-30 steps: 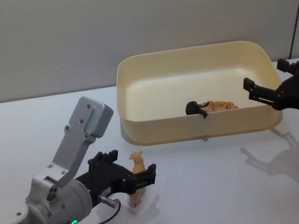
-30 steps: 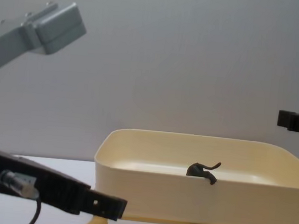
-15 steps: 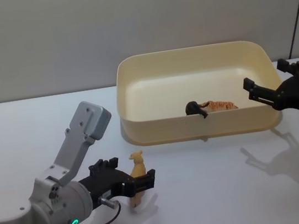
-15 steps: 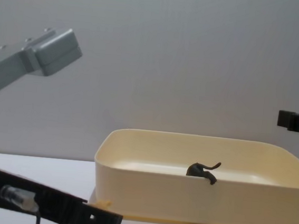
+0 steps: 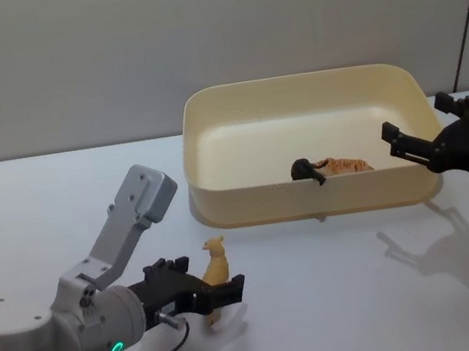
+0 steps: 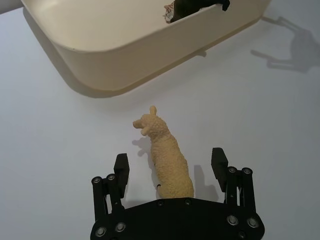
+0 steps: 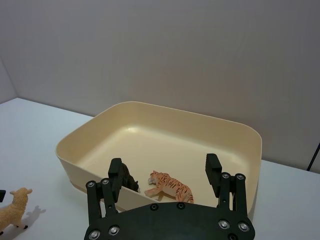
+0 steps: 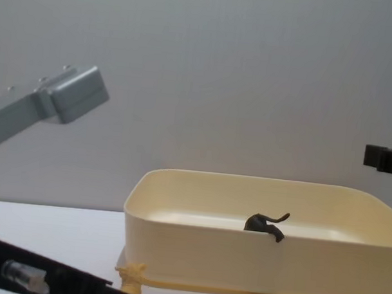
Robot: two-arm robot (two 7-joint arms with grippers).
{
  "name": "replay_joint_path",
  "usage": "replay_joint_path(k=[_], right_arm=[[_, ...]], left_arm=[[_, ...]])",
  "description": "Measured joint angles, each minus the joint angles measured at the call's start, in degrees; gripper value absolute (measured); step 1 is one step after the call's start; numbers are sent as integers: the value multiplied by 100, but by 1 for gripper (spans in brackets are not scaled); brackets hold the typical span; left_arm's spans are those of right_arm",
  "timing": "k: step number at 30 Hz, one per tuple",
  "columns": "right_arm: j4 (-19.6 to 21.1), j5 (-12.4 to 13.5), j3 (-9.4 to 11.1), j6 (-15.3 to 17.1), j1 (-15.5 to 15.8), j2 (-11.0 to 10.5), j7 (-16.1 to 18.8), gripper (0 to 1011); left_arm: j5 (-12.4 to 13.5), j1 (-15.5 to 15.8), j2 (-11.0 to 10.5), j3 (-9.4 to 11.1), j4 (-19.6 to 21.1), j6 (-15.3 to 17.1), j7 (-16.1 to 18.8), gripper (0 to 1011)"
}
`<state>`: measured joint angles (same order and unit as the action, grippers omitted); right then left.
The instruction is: Pick up the toy alternately with two hands and place it into the central storage box.
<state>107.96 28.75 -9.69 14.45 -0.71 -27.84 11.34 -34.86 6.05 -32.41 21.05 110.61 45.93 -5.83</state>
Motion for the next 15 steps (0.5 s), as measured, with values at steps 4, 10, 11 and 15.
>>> replay_joint_path(k=[4,10,11,15], right_arm=[[0,0,0,0,0,0,0,1001],[0,0,0,0,0,0,0,1001],[0,0,0,0,0,0,0,1001],[0,0,0,0,0,0,0,1001]], left_arm=[[25,30,8,7,-72,55,-82,980],[43,61,16,14,-135,101,-165,856],[45,63,16,14,-141,106,-172,856],[53,76,18,16,-166,123,-204,698]])
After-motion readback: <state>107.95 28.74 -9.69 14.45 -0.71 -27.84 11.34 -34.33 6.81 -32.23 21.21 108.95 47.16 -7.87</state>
